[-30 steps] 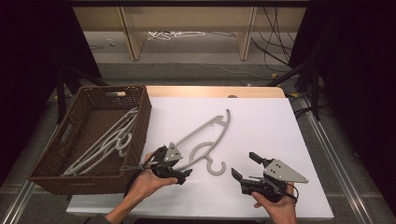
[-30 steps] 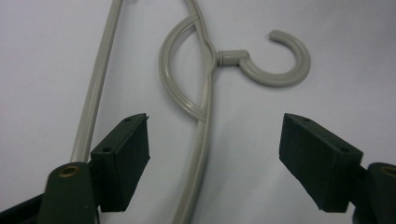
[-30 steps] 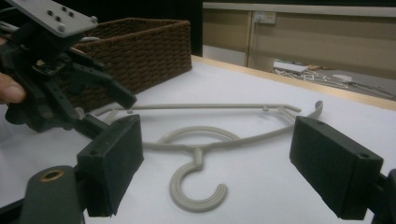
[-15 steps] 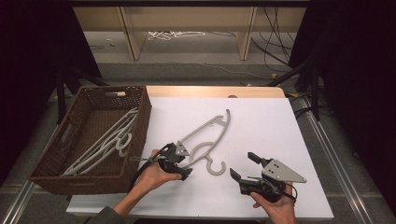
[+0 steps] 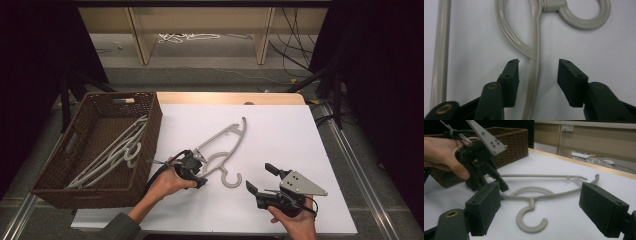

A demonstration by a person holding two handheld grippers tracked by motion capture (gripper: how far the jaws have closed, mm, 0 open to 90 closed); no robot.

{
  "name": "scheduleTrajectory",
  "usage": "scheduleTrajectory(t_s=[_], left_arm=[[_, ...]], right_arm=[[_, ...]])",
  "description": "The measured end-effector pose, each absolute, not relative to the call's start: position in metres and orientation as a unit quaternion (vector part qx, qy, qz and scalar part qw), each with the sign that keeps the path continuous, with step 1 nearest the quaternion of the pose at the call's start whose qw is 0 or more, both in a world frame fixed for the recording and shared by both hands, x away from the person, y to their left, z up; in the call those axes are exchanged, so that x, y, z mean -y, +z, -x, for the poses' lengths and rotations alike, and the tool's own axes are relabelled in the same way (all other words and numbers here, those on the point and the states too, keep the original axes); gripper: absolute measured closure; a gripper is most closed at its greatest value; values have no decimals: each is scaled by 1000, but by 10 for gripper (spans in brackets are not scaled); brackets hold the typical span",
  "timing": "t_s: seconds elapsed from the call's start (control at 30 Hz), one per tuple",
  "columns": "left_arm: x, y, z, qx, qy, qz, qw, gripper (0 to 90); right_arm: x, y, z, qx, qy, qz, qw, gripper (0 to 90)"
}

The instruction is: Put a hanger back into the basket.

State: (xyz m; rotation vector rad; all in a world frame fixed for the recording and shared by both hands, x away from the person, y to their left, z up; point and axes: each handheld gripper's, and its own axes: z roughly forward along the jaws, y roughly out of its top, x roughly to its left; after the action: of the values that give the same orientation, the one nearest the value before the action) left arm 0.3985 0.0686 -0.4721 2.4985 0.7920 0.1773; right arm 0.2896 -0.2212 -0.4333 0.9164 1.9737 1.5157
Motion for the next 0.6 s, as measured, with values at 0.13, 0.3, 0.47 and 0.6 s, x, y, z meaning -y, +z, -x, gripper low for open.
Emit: scheduleTrajectory(t_s=[0.13,0.3,0.47,0.6], left_arm=[[-67,-471,-401,-288,66,-923,246,635],[-63,-468,-404,-276,62,-935,213,649],[-59,-466,-408,-273,50,-941,193,654],[-59,-466,-409,-277,47,-939,197,673]], right_arm=[[222,-433,-289,-719,558,-335,245,190],[220,-433,-290,-715,565,-331,244,198],[220,-433,-290,-714,565,-334,247,198],[220,-433,-290,-713,565,-333,247,199]])
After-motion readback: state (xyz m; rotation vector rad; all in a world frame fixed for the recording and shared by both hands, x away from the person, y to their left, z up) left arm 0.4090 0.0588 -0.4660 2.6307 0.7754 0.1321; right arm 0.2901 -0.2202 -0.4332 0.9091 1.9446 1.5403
